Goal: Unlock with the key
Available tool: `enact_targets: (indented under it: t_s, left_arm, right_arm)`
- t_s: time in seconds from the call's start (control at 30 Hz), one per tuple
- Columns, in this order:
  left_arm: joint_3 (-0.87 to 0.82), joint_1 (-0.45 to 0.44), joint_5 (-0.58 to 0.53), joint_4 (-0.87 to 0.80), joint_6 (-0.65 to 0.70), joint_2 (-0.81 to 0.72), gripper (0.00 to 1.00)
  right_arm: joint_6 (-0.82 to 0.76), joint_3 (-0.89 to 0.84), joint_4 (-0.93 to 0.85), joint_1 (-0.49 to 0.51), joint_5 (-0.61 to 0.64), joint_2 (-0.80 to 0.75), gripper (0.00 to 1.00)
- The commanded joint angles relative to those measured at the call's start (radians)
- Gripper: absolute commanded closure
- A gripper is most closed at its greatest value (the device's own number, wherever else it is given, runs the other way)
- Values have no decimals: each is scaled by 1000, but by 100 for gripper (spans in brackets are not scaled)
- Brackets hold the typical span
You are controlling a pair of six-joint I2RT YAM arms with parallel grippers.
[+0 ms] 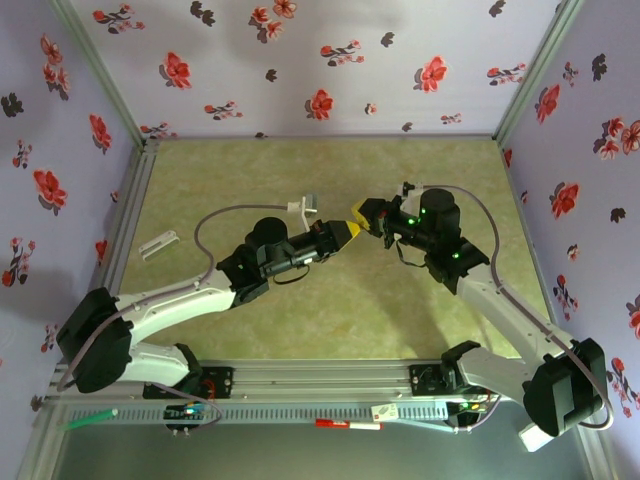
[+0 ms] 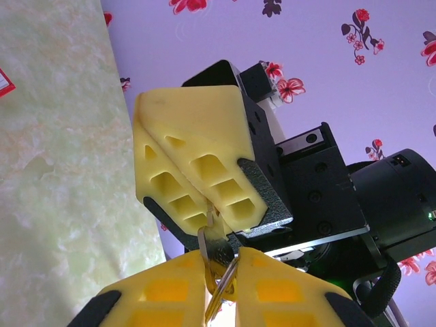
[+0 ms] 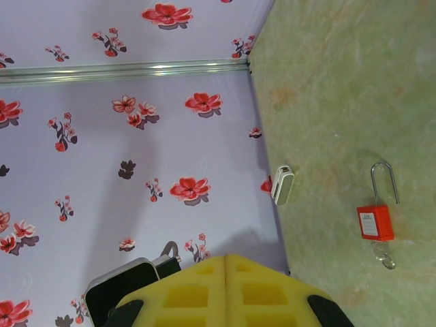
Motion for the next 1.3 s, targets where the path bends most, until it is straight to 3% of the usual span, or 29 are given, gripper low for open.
enact_targets:
  t_s: [0.0, 1.27]
  left_arm:
    - [26, -1, -6, -12, 7, 9, 98]
    - [27, -34, 122, 23, 42, 61, 100]
  right_arm:
    - [-53, 7, -6, 9, -8, -3, 100]
    - [-137, 33, 68, 12, -108, 120, 100]
